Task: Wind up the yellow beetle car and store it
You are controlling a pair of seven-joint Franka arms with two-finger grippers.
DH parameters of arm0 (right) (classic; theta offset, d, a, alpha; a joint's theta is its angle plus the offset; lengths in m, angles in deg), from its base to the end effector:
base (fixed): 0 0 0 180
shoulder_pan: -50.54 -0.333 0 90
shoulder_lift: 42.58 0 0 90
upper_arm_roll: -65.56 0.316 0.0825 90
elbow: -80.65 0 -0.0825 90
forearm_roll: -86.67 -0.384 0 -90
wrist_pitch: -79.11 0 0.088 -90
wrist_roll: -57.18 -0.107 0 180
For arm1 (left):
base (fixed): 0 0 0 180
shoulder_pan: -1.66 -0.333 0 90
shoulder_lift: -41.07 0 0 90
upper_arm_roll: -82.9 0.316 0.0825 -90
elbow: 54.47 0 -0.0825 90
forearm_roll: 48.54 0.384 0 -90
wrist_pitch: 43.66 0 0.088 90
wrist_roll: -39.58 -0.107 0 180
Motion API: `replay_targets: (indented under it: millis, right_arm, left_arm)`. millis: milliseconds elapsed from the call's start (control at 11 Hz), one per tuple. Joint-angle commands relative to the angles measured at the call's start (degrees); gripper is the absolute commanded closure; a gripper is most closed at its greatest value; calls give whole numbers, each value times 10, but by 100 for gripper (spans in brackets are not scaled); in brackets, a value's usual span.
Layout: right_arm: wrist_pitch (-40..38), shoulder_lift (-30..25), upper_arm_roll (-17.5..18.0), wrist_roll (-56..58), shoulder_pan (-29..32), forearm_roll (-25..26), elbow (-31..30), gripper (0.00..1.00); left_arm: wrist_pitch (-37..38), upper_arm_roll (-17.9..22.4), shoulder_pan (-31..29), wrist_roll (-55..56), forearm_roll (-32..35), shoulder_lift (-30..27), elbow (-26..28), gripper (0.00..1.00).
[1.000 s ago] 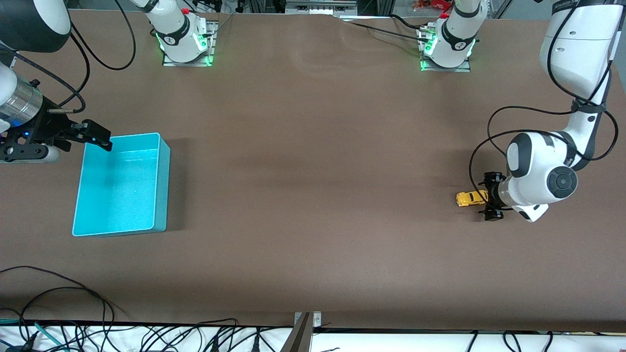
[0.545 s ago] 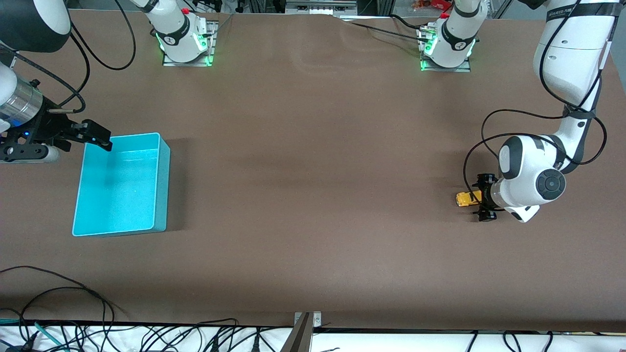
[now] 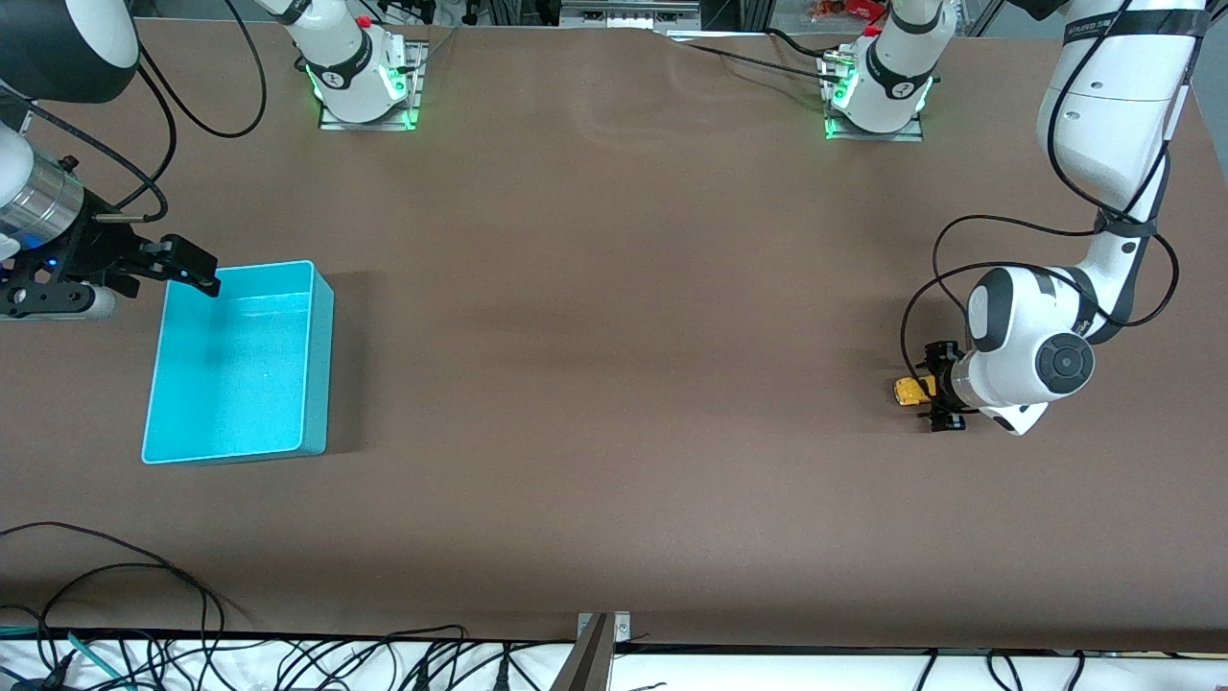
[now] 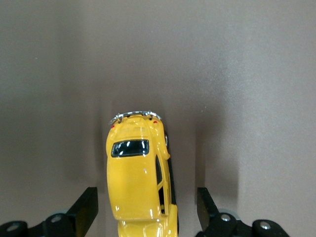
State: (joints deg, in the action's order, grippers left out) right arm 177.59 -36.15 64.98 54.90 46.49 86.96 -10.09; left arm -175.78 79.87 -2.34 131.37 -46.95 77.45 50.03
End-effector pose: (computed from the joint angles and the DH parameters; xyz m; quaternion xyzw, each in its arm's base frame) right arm 0.5980 0.0361 0.5667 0.9999 0.0108 0.0116 0.0025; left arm 0.6308 0.0128 0.1739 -0.6923 -0.7176 0.0578 0.0495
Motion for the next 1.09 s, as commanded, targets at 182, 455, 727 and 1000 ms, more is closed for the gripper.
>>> replay_targets:
  millis: [182,455,727,1000]
  right_arm:
    - [-8,1,1,3,0,0,9,0]
    - [-8,1,1,5,0,0,9,0]
    - [-8,1,1,5,0,1,9,0]
    - [-8,1,0,5,0,0,9,0]
  left_arm:
    - [8,3,8,72,50,-3,0,38]
    - [8,2,8,69,50,-3,-5,100]
    - [8,1,27,65,51,-7,-11,100]
    - [6,-8,82,65,47,-5,-24,100]
